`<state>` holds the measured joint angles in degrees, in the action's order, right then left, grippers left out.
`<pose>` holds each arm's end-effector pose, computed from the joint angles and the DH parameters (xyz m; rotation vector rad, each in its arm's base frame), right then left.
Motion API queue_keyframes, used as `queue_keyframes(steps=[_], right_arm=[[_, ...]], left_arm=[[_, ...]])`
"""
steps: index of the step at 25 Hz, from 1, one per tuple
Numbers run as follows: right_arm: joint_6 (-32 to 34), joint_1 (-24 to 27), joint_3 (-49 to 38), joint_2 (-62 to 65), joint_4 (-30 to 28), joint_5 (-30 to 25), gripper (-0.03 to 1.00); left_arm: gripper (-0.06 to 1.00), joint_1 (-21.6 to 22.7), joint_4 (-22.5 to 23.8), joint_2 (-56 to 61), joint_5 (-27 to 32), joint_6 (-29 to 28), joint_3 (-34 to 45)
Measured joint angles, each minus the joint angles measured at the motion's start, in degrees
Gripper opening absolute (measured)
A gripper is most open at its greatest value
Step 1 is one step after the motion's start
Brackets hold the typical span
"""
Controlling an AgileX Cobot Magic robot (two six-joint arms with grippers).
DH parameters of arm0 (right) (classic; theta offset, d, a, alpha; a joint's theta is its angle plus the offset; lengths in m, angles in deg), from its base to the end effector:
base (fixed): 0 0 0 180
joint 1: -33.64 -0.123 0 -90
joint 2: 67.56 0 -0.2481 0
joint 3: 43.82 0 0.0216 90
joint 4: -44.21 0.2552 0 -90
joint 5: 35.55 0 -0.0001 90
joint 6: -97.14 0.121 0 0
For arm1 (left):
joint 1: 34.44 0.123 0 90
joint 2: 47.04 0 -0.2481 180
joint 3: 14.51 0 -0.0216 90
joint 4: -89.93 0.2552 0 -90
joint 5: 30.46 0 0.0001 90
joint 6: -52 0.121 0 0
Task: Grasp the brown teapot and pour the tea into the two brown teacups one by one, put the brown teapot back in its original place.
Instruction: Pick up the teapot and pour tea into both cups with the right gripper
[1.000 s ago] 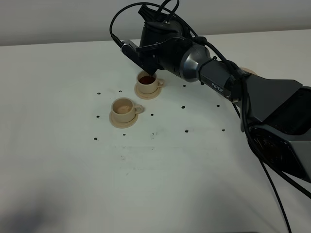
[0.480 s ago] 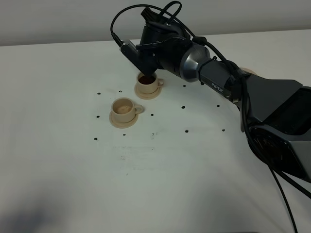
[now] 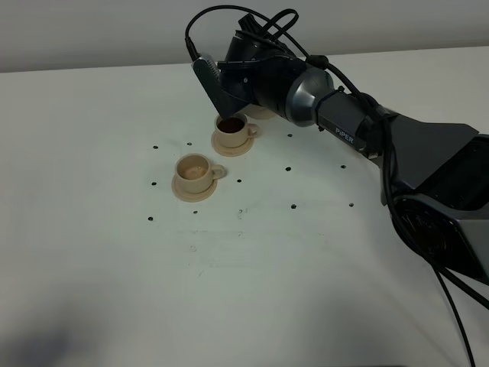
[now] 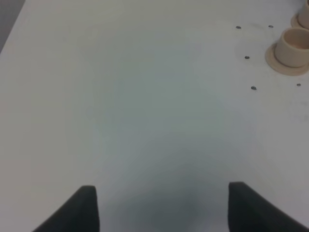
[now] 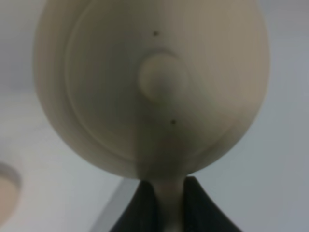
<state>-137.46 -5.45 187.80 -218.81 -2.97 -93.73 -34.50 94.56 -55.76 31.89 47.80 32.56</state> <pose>0.4542 0.2717 0.1413 -2.1948 1.4919 -1.1505 0.0601 0.0086 0.2651 -0.0799 2.0581 0.0510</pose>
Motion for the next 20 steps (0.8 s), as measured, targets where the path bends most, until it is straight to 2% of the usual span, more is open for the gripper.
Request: queue_keyframes(steps=[3, 8, 10, 14, 20], right_arm=[[2.0, 0.6, 0.1, 0.4, 2.1, -1.9, 0.09], [3.1, 1.5, 3.4, 0.6, 8.1, -10.0, 0.09], [3.2, 1.9, 5.5, 0.6, 11.0, -11.7, 0.09], [6.4, 2.5, 8.7, 1.1, 16.9, -11.9, 0.09], [16.2, 4.2, 8.9, 2.6, 25.8, -12.1, 0.09]], left_arm=[[0.59, 0.0, 0.0, 0.0, 0.0, 0.0, 0.0], [0.59, 0.0, 0.0, 0.0, 0.0, 0.0, 0.0], [0.59, 0.0, 0.1, 0.0, 0.0, 0.0, 0.0], [0.59, 0.0, 0.1, 0.0, 0.0, 0.0, 0.0], [0.59, 0.0, 0.1, 0.0, 0.0, 0.0, 0.0]])
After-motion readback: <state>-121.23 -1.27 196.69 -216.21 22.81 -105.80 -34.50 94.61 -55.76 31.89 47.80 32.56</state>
